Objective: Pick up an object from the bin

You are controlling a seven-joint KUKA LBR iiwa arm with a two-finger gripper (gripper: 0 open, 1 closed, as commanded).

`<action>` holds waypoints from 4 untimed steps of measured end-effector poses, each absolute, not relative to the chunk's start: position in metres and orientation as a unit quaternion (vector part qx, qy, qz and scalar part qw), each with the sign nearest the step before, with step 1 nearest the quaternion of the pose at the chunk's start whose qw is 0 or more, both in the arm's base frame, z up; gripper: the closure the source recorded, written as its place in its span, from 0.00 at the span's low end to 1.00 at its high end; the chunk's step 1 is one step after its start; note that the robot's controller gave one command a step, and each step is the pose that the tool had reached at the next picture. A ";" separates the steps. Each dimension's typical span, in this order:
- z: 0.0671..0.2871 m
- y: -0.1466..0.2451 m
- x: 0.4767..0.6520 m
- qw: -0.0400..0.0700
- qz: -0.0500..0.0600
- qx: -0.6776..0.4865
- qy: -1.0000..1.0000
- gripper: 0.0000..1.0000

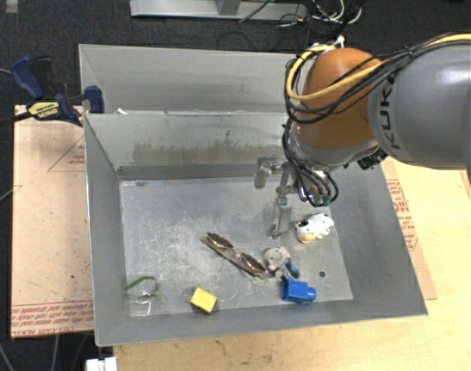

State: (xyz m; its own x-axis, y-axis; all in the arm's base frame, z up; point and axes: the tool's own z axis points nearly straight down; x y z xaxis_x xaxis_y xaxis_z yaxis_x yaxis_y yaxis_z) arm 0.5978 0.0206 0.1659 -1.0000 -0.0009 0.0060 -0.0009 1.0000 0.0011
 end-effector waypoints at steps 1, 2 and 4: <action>0.171 0.021 0.599 -0.001 -0.001 0.000 -1.000 0.00; 0.099 0.049 0.552 -0.002 0.000 0.026 -1.000 0.00; 0.101 0.083 0.519 0.000 -0.001 0.026 -1.000 0.00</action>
Offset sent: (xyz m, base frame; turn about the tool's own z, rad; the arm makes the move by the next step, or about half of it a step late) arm -0.0657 0.0400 -0.0959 -0.0708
